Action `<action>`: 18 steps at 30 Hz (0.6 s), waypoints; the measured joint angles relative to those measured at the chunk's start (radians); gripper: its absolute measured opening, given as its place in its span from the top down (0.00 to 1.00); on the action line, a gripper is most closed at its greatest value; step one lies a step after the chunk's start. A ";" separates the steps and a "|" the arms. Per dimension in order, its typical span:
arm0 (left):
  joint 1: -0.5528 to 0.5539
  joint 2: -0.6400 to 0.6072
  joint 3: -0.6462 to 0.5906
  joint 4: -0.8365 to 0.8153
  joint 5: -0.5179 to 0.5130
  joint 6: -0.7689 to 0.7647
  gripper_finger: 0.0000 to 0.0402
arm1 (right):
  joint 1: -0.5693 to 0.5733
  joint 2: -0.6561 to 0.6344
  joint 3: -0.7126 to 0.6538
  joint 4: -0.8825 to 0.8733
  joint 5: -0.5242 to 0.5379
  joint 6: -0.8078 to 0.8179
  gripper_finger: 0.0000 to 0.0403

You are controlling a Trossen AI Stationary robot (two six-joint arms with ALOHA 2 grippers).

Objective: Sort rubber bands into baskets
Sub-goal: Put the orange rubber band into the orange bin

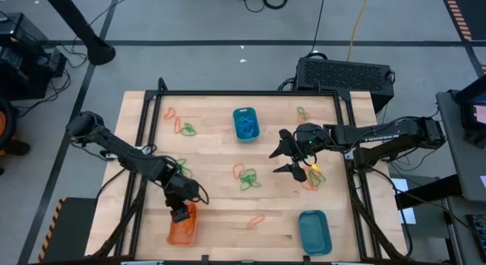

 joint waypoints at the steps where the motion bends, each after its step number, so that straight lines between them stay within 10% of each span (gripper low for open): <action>1: 0.008 0.000 0.003 0.023 0.005 0.002 0.64 | 0.000 0.000 0.000 0.000 0.000 0.000 0.37; 9: 0.082 -0.001 0.012 0.384 -0.119 0.198 0.64 | 0.022 0.000 0.000 0.000 0.000 0.088 0.37; 18: 0.111 0.000 0.012 0.529 -0.600 0.727 0.64 | 0.126 0.000 0.000 -0.136 0.038 0.374 0.37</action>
